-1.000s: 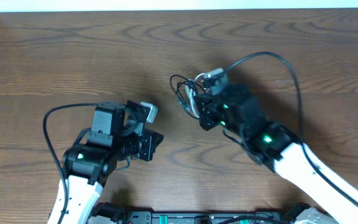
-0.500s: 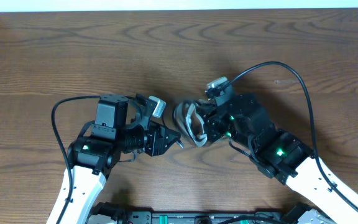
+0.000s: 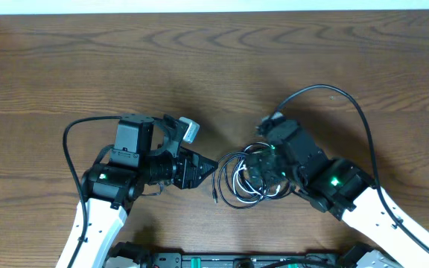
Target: Untangle cables
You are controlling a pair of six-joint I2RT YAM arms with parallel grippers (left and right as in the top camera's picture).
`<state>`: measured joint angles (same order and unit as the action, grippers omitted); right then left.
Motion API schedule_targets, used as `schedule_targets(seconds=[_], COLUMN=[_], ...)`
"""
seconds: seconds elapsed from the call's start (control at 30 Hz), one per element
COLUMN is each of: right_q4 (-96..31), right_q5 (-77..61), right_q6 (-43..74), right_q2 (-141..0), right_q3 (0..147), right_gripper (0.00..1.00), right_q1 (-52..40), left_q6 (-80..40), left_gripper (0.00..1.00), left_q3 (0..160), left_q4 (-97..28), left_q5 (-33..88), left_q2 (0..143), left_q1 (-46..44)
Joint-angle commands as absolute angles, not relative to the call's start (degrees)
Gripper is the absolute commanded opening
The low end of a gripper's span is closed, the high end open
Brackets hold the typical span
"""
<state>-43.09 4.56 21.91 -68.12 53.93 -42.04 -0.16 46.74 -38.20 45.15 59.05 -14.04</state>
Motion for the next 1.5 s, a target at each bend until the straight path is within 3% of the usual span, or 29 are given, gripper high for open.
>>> schedule_targets(seconds=[0.0,0.17,0.37,0.43,0.53,0.6,0.93,0.97,1.07,1.47], right_q4=[-48.2,-54.5,-49.5,-45.4,-38.8,-35.0,-26.1,-26.0,-25.9,-22.5], right_q5=[12.5,11.2,8.5,7.7,7.3,7.4,5.4,5.4,4.2,0.0], right_q6=[32.8,37.3,37.3,37.2,37.0,35.7,35.5,35.5,35.5,34.5], right_q2=[-69.9,-72.8,-77.7,-79.8,-82.5,-84.1,-94.4,-95.4,-96.9,-95.8], right_q3=[54.6,54.1,49.7,48.2,47.4,47.3,47.3,47.3,47.3,49.2], right_gripper=[0.99,0.99,0.99,0.88,0.48,0.36,0.31,0.28,0.01,0.01], right_q1=[-42.3,-42.3,-42.5,-42.5,-42.5,-42.5,-42.5,-42.5,-42.5,-42.3], left_q6=[0.0,0.0,0.0,0.0,0.0,0.0,0.0,0.0,0.0,0.0], left_gripper=[0.59,0.59,0.59,0.59,0.59,0.59,0.59,0.59,0.59,0.59], left_q3=[46.3,46.3,46.3,46.3,46.3,46.3,46.3,46.3,46.3,46.3], left_q4=[-38.3,-38.3,-38.3,-38.3,-38.3,-38.5,-39.2,-39.2,-39.3,-39.4], left_q5=[46.1,46.1,46.1,46.1,46.1,46.1,46.1,46.1,46.1,45.8], left_q2=[59.0,58.9,58.9,58.9,58.9,58.9,58.9,58.9,58.9,58.9], left_q1=[-14.2,-14.2,-14.2,-14.2,-14.2,-14.2,-14.2,-14.2,-14.2,-14.2])
